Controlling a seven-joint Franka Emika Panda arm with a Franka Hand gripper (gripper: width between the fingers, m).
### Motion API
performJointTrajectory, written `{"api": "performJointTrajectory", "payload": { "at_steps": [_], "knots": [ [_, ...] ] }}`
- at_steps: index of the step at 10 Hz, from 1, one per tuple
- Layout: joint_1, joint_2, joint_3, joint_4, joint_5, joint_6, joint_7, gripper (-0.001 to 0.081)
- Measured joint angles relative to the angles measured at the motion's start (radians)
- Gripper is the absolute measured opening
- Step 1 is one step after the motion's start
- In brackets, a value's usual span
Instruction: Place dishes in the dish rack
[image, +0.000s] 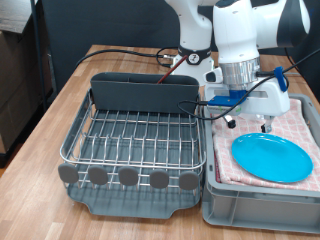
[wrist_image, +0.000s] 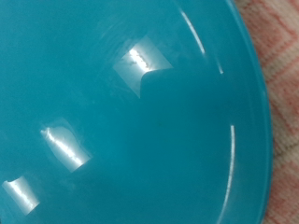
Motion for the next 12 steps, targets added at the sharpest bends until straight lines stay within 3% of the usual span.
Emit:
{"api": "performJointTrajectory", "payload": {
  "at_steps": [5,10,11,12],
  "knots": [
    [-0.002,0.061,0.002,0.055,0.050,0.000,-0.060,0.0803],
    [-0.002,0.084,0.014,0.076,0.089,0.025,-0.086,0.0803],
    [-0.002,0.086,0.016,0.076,0.096,0.031,-0.087,0.0681],
    [-0.002,0.087,0.017,0.076,0.101,0.036,-0.087,0.0681]
  ]
}}
